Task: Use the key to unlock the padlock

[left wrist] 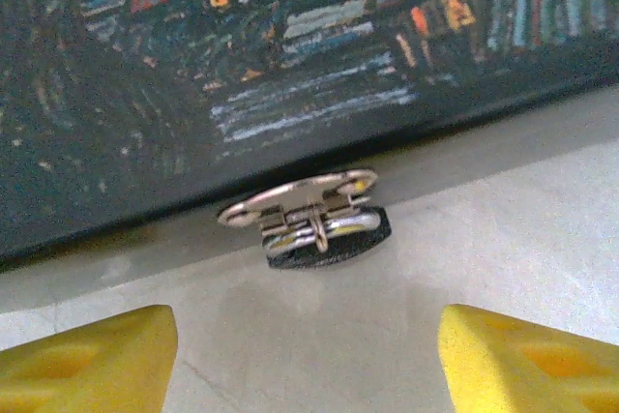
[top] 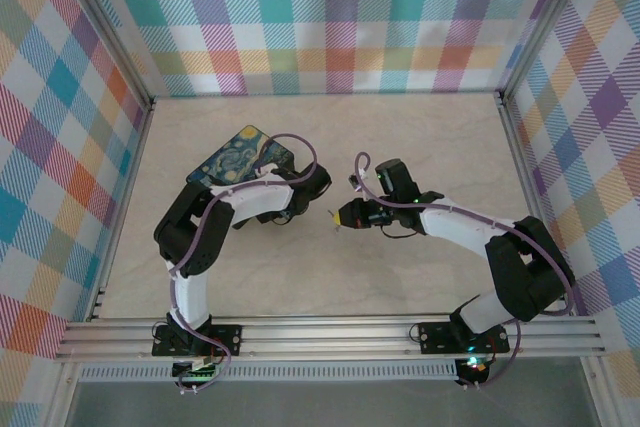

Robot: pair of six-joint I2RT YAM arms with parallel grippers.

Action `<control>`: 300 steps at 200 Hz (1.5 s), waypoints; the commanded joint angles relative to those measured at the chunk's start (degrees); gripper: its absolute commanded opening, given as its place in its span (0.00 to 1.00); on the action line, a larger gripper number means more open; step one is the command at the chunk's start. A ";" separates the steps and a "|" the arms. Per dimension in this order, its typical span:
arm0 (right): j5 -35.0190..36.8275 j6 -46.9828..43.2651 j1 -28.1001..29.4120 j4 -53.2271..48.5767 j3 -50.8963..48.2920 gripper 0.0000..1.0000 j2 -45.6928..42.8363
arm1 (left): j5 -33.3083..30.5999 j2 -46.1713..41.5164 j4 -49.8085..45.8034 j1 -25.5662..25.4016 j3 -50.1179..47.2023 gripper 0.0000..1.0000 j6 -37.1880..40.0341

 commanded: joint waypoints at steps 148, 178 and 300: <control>-4.60 -1.17 -1.82 4.41 0.28 0.00 5.90 | -5.90 3.51 8.30 3.18 -2.57 0.50 0.18; -4.93 -1.53 -1.81 3.92 0.85 0.00 6.57 | -7.45 4.26 8.13 3.25 -2.15 0.45 -0.04; -5.37 -2.16 -2.00 3.31 1.19 0.00 6.90 | -9.00 3.95 9.21 3.34 -3.70 0.20 3.68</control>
